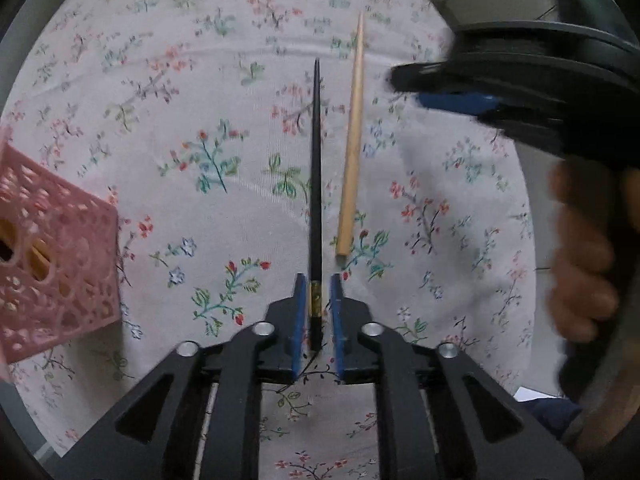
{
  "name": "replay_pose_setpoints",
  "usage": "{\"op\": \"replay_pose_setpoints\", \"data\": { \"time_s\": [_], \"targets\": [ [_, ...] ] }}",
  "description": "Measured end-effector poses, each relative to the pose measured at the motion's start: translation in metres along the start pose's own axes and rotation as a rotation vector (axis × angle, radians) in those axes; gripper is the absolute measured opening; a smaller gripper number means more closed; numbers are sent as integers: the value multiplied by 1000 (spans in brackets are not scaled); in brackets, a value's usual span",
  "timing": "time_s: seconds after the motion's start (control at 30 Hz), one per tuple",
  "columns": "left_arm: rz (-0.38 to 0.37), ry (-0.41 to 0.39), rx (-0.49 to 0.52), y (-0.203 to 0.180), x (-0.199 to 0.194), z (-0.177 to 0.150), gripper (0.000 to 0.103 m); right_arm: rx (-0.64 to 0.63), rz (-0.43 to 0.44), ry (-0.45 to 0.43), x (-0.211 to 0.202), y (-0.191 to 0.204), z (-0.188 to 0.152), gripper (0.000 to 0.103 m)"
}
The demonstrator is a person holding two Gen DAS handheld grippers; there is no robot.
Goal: Organize utensils
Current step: 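Grasp the last black chopstick with the left tool while the right tool reaches the wooden one, then lift the black chopstick with the left tool while the right tool grasps the wooden one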
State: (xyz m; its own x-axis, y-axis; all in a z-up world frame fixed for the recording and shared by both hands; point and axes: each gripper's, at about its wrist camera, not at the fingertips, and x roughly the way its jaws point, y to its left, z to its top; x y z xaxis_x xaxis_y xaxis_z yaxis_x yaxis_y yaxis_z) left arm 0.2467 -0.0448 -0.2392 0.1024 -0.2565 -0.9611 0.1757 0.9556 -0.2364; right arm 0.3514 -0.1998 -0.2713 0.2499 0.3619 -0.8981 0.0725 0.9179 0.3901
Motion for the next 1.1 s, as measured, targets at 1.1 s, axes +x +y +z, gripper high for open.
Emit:
{"op": "replay_pose_setpoints", "data": {
  "time_s": [1.1],
  "targets": [
    [142,-93,73,-36,37,81,4,-34,43,-297,-117,-16,3,8]
  ]
}}
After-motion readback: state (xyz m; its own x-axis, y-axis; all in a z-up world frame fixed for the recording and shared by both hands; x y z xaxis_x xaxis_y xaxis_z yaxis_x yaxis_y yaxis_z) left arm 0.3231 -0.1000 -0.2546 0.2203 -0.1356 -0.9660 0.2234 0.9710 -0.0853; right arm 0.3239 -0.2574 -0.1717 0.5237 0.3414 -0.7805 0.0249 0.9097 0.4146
